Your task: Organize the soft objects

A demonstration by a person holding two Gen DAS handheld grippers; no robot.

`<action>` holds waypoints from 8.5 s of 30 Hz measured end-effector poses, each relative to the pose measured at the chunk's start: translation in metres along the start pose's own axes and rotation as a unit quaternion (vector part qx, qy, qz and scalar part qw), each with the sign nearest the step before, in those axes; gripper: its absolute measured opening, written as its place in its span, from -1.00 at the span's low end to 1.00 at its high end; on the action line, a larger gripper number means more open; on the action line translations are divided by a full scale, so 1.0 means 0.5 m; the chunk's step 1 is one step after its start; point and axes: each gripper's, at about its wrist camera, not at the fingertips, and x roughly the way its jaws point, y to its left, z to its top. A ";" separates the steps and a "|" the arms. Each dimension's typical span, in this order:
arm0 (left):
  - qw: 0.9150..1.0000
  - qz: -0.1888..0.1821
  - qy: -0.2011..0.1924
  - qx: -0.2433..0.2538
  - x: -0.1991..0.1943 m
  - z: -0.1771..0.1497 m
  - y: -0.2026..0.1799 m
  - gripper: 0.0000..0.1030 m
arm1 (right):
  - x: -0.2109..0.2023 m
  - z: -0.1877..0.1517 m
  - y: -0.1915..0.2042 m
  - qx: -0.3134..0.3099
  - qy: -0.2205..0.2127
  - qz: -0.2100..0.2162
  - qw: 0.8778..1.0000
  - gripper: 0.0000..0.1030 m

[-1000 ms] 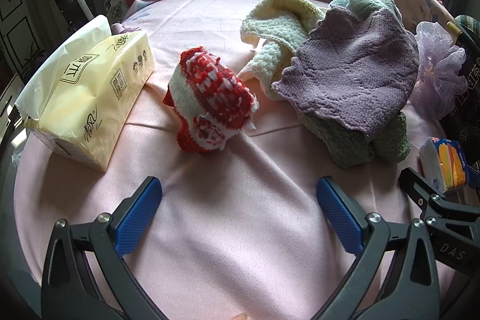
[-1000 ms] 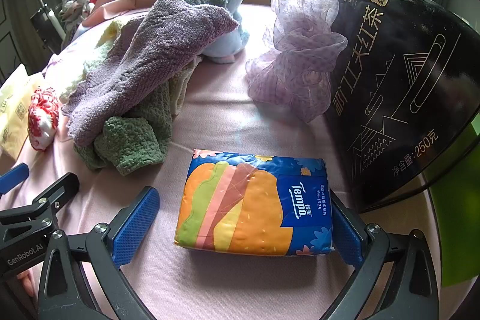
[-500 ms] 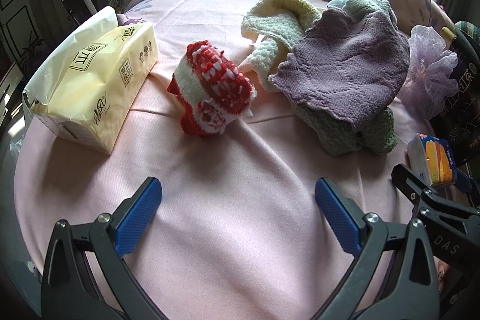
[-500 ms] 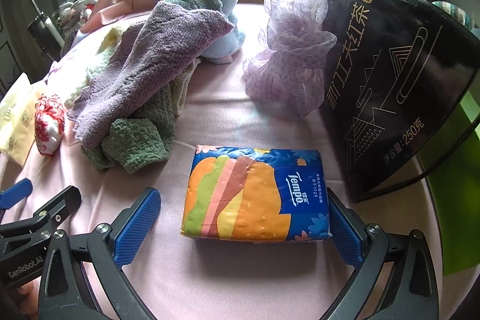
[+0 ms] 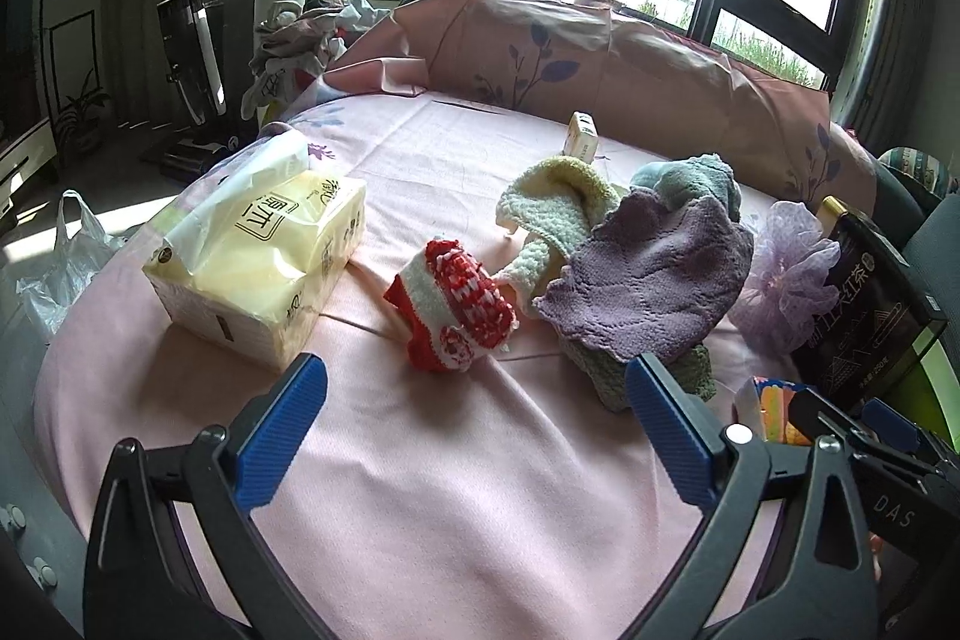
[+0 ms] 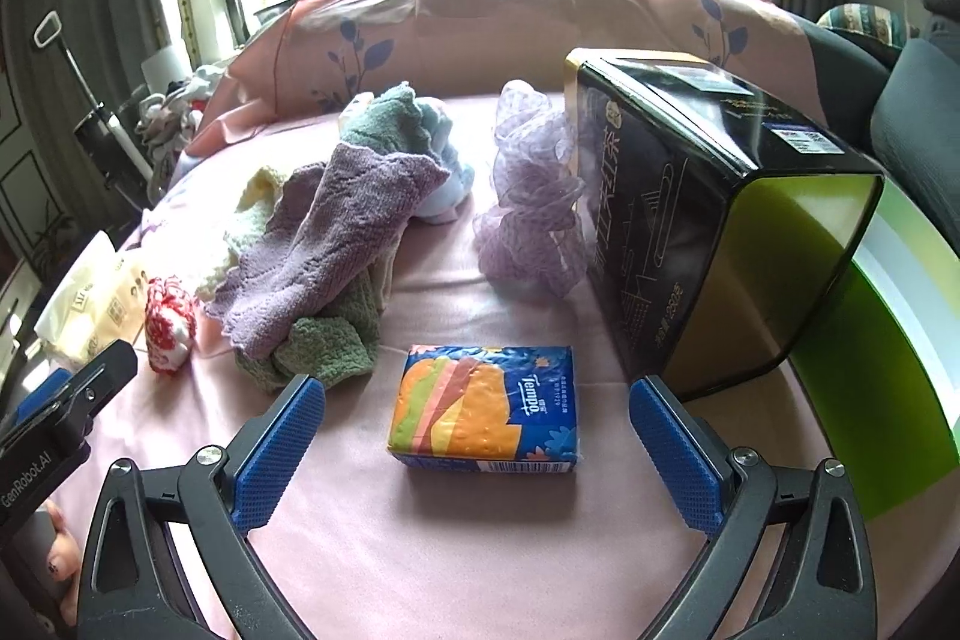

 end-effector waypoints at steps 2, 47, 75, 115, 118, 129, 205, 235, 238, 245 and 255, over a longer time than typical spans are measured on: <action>1.000 -0.004 0.001 0.001 0.001 0.001 0.003 0.86 | -0.009 0.002 -0.001 0.000 -0.007 0.002 1.000 0.82; 0.999 0.033 0.013 -0.034 0.031 0.140 0.067 0.54 | -0.068 0.195 0.132 -0.067 -0.007 0.107 0.992 0.78; 0.989 -0.012 0.087 -0.117 0.074 0.150 0.172 0.53 | 0.330 0.423 0.255 0.002 0.113 0.089 0.990 -0.54; 0.988 -0.088 0.129 -0.006 0.042 0.004 0.020 0.50 | 0.013 0.016 0.074 -0.012 0.135 0.097 0.986 0.05; 0.986 -0.106 0.126 0.018 0.035 -0.005 -0.014 0.48 | 0.005 0.023 0.057 -0.003 0.122 0.101 0.987 0.06; 0.972 -0.173 0.150 0.053 0.044 -0.055 -0.105 0.12 | 0.039 0.015 0.027 0.100 0.164 0.224 0.955 0.06; 0.889 -0.356 -0.020 0.286 -0.101 0.012 -0.602 -0.11 | -0.182 0.052 -0.385 0.267 -0.099 0.180 0.942 -0.05; 0.855 -0.381 0.064 0.345 -0.047 -0.065 -0.784 -0.11 | -0.156 -0.028 -0.557 0.395 -0.090 0.134 0.905 -0.05; 0.855 -0.384 0.078 0.340 -0.038 -0.070 -0.786 -0.11 | -0.151 -0.029 -0.558 0.397 -0.084 0.125 0.905 -0.05; 0.855 -0.384 0.090 0.337 -0.028 -0.073 -0.786 -0.07 | -0.145 -0.031 -0.558 0.399 -0.075 0.116 0.906 -0.05; 0.861 -0.367 0.102 0.338 -0.014 -0.074 -0.786 -0.10 | -0.147 -0.038 -0.566 0.407 -0.071 0.098 0.905 -0.05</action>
